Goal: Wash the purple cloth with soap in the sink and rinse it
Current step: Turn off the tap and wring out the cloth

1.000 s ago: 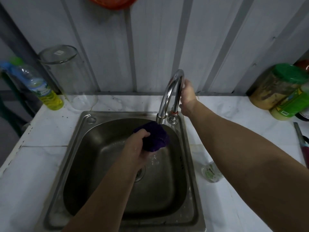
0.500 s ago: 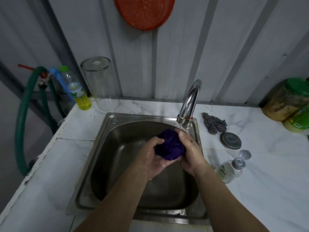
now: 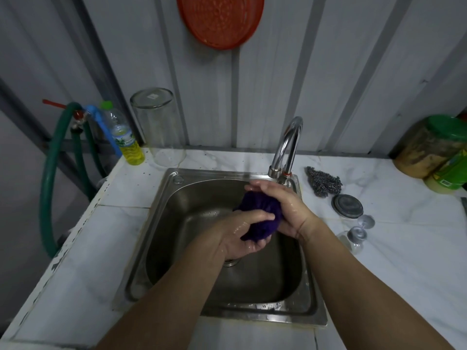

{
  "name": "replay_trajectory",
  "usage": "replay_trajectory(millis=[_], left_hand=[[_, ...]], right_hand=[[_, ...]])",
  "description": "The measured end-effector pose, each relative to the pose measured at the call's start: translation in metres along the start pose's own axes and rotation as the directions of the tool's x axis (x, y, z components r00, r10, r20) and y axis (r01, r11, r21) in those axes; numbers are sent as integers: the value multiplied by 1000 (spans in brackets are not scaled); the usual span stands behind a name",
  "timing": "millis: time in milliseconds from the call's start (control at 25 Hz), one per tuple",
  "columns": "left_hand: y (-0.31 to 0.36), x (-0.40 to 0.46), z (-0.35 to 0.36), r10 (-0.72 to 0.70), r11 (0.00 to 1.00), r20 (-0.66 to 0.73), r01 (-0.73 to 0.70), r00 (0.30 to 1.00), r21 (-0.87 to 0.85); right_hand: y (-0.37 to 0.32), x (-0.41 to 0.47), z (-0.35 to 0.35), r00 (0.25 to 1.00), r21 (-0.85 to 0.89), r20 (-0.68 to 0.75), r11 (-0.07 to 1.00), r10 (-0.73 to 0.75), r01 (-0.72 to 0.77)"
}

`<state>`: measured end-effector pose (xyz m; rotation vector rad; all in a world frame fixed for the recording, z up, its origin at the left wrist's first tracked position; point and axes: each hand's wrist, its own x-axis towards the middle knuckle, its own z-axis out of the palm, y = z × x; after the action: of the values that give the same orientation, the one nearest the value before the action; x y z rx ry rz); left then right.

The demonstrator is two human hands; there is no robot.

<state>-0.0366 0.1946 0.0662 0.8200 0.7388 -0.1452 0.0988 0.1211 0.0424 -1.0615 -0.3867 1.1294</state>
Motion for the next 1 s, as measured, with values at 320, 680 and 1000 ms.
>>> replay_trajectory(millis=[320,680,1000], left_hand=[[-11,-3,3,-99,981,184,127,978,-148],[-13,43,-7,262,519,-419,239,869,820],[-50,75,-21,676,301,-179,-46,715,953]], right_hand=[[4,-2,10,992,33,88,995,86,-89],[8,24,36,969,-667,-247,726,0,-170],[25,37,31,914,-851,-390,422,-111,-312]])
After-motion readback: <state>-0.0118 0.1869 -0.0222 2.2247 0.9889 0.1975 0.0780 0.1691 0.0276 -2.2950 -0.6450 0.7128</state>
